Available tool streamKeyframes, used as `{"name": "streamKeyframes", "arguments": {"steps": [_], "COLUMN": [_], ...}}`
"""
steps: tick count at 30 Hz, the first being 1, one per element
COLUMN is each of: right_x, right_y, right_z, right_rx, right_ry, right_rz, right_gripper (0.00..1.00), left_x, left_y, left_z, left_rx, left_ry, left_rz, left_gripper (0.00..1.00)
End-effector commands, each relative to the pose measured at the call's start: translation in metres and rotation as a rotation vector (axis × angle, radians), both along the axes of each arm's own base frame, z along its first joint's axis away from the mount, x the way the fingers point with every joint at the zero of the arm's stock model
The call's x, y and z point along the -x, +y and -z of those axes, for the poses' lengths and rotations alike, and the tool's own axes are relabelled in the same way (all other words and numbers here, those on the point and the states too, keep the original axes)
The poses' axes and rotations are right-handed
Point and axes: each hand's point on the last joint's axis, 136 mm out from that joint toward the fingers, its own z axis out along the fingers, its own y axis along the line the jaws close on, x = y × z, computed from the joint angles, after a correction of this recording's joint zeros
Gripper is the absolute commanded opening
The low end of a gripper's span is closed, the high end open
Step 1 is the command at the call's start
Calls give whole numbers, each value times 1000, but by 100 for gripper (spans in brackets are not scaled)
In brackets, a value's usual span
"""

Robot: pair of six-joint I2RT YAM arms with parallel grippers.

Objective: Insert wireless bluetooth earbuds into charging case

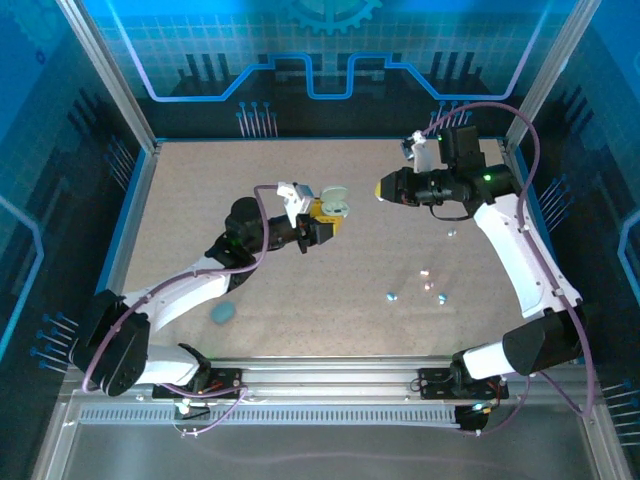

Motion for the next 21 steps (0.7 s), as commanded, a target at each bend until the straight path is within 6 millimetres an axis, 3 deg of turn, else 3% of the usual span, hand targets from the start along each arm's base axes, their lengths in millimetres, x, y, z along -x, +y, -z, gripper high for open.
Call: {"name": "streamKeyframes", "arguments": {"steps": [1, 21], "right_x": [11, 37], "right_y": [16, 65], "right_z": [-31, -43], "right_rx": [-93, -139], "right_ry": [-57, -82], "right_rz": [-82, -293], "right_gripper": [18, 18], "left_x": [0, -2], "left_y": [-2, -9], "left_z": [-3, -6], "left_rx": [7, 10], "left_ry": [-69, -151], "left_rz": [-4, -10], "left_gripper": [37, 36]}}
